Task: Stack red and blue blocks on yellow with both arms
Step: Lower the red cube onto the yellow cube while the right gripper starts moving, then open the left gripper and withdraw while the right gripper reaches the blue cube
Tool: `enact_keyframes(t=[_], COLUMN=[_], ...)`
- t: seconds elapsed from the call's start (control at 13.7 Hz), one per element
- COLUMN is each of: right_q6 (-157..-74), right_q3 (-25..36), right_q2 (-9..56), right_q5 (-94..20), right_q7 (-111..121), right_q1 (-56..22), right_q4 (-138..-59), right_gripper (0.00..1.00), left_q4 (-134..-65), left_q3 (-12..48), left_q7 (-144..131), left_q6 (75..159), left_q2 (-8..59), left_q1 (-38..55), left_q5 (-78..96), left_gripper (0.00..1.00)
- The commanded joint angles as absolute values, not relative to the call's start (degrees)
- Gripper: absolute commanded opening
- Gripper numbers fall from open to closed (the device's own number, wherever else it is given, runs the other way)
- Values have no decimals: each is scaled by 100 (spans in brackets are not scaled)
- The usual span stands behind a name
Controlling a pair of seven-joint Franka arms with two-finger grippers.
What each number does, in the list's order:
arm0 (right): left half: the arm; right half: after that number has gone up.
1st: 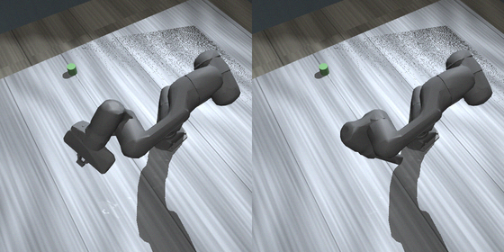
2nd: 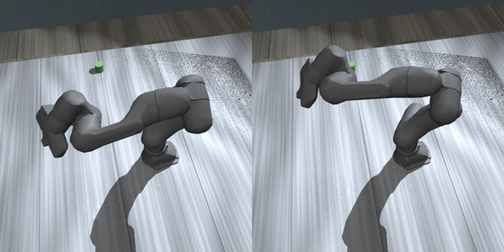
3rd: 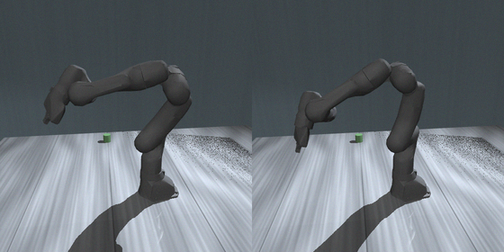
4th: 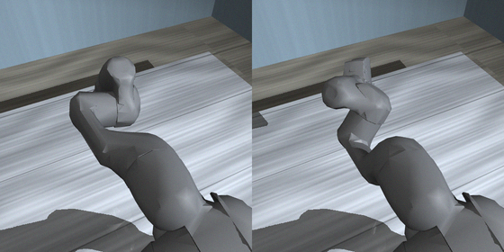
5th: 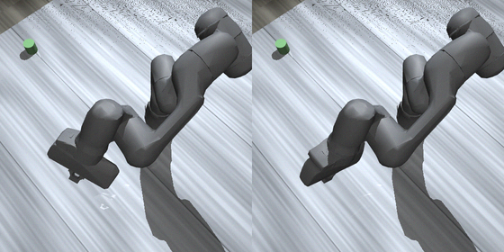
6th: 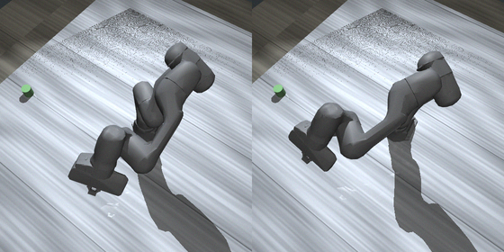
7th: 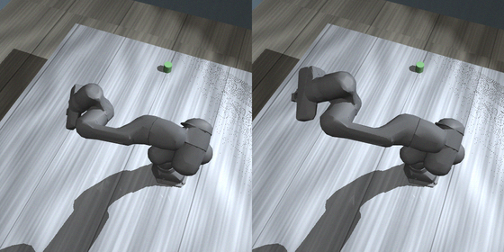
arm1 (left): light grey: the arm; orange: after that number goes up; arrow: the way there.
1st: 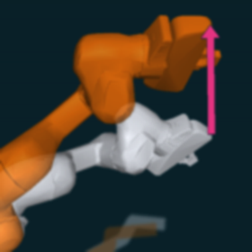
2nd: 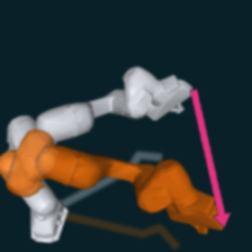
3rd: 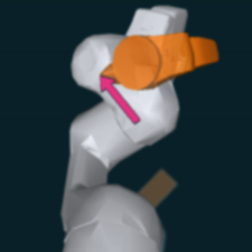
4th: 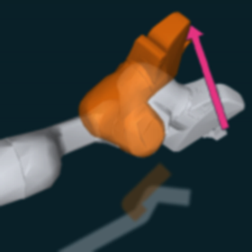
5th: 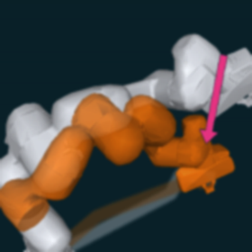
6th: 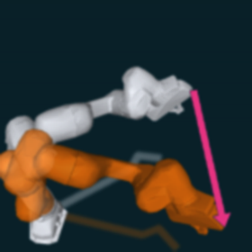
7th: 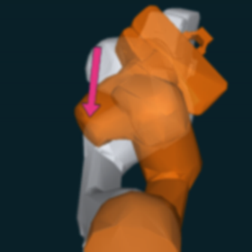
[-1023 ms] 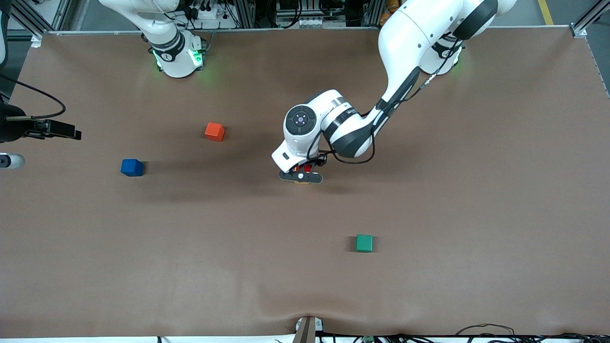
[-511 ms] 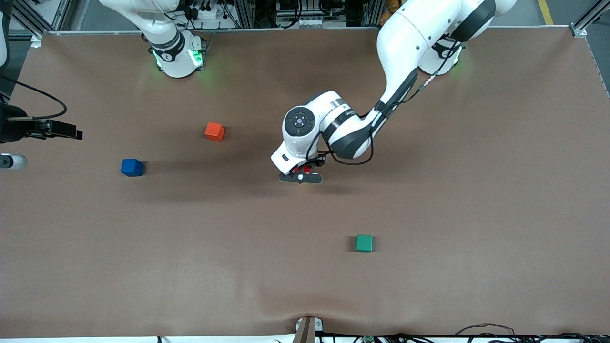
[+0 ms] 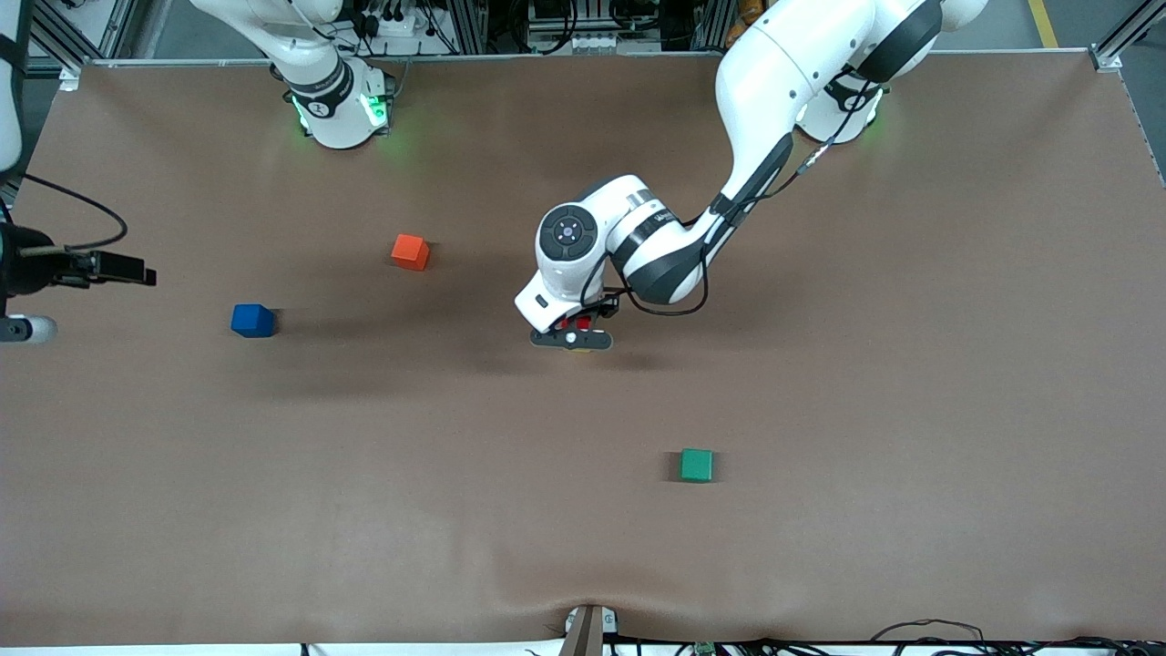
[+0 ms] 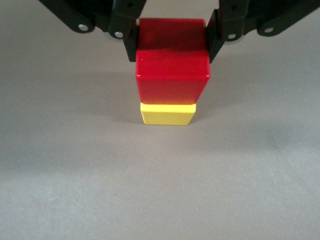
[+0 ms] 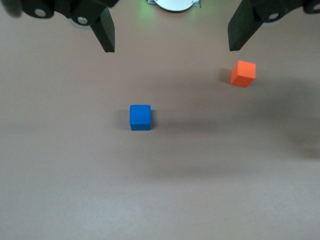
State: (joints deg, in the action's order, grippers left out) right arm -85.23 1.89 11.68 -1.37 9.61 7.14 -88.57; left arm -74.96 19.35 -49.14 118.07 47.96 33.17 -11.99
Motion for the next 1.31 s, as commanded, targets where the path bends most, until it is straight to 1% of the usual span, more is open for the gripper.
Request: enact_keyframes(t=[0.0, 0.15, 0.29, 0.37, 0.44, 0.51, 0.95, 1.1, 1.24], right_q6=[-8674, -8859, -8894, -8982, -9009, -9044, -9316, -9369, -9771], right_q3=[141, 132, 132, 132, 132, 132, 132, 132, 132], right_q2=[1309, 1292, 1309, 1310, 1310, 1310, 1301, 1327, 1362], right_q5=[0, -9, -35, -61, -88, -88, -105, -97, -97], right_q7=[1046, 1037, 1020, 1020, 1020, 1020, 1028, 1028, 1037], right_q1=[817, 809, 809, 809, 800, 791, 800, 791, 800], right_q4=[-8938, -9227, -9316, -9386, -9500, -9605, -9984, -10002, -10273], right_gripper=[100, 100, 100, 100, 100, 100, 100, 100, 100], left_q4=[-7295, -7295, -7295, -7295, -7321, -7321, -7321, -7321, -7321], left_q3=[1688, 1661, 1661, 1661, 1661, 1661, 1696, 1740, 1740], left_q7=[-4957, -4948, -4983, -5010, -5071, -5176, -5229, -5273, -5335], left_q6=[11769, 11777, 11839, 11848, 11856, 11865, 11830, 11612, 11269], left_q2=[4931, 4939, 4966, 4975, 4975, 4983, 4764, 4606, 4282], left_q1=[3524, 3568, 3568, 3568, 3568, 3594, 3595, 3551, 3498], left_q5=[-1107, -1107, -1107, -1107, -1107, -1107, -1107, -1107, -1099], left_gripper=[0, 0, 0, 7, 91, 100, 100, 100, 100])
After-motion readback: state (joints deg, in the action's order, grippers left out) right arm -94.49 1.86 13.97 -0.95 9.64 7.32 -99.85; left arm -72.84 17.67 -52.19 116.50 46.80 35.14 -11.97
